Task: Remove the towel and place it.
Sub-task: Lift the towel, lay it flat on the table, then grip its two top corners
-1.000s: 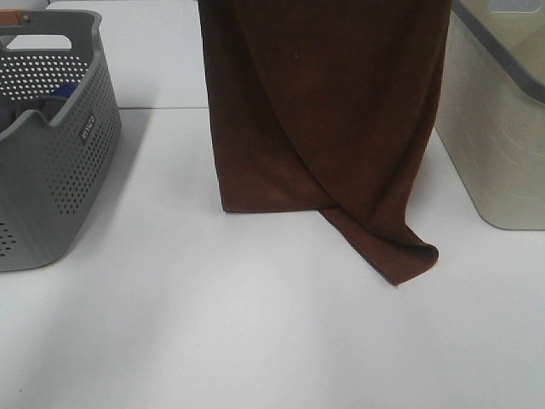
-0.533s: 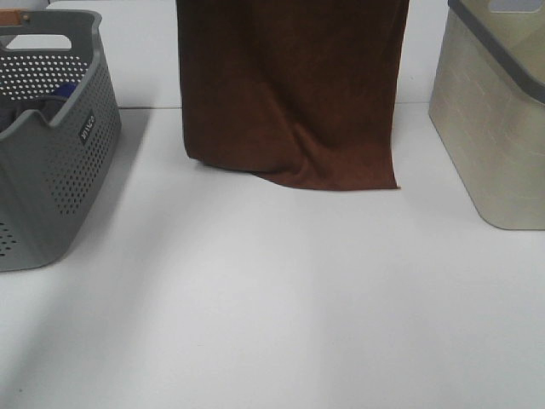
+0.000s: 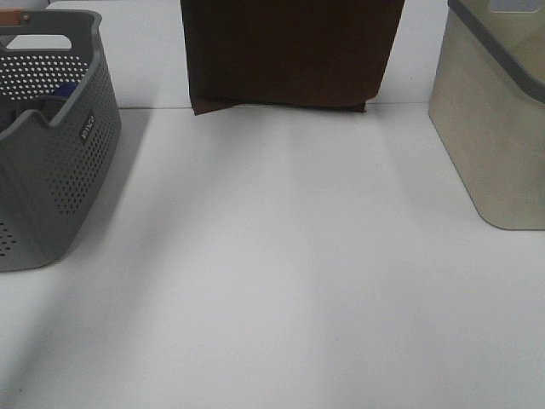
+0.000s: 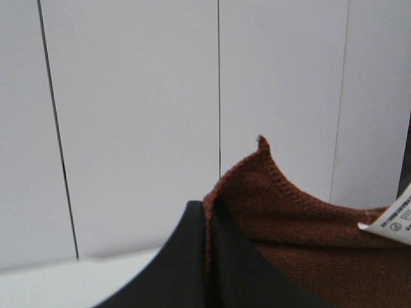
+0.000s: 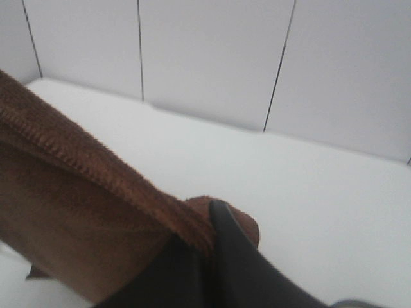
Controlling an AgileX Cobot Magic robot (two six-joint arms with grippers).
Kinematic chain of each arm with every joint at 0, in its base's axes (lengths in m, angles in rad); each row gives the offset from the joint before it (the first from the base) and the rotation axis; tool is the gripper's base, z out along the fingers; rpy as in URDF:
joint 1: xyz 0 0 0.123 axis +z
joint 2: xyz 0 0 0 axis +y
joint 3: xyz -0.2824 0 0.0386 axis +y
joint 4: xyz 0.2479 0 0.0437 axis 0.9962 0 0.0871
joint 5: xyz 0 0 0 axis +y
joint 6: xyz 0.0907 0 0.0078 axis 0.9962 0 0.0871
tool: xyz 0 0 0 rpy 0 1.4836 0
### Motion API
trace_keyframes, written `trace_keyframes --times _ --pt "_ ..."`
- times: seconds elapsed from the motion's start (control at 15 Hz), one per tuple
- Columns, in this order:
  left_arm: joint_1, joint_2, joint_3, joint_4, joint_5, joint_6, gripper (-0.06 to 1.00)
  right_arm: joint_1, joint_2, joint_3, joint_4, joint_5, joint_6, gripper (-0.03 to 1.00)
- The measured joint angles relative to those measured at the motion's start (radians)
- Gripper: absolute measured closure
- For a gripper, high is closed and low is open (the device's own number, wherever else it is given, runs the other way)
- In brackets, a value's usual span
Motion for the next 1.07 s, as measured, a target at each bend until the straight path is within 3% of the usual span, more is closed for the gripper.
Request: trace_keyframes --times 0.33,0.53,0.67,0.87,1.07 --pt "0.007 0.047 0.0 -0.155 0.64 0.0 0.94 -0.003 0.079 0.0 -0.002 0.409 0.015 0.97" --pt "0.007 0.051 0.0 -0.175 0.835 0.0 0.94 -0.003 0.096 0.022 0.014 0.554 0.021 0.97" --pt "0.007 0.051 0.0 -0.184 0.907 0.0 0.94 -0.003 0.096 0.072 0.019 0.612 0.03 0.97" --pt "0.001 0.051 0.001 -0.217 0.912 0.0 0.94 -0.003 0.096 0.142 0.016 0.62 0.061 0.97" --pt "-0.048 0.001 0.147 -0.219 0.911 0.013 0.94 -0.004 0.045 0.319 0.015 0.619 0.095 0.97"
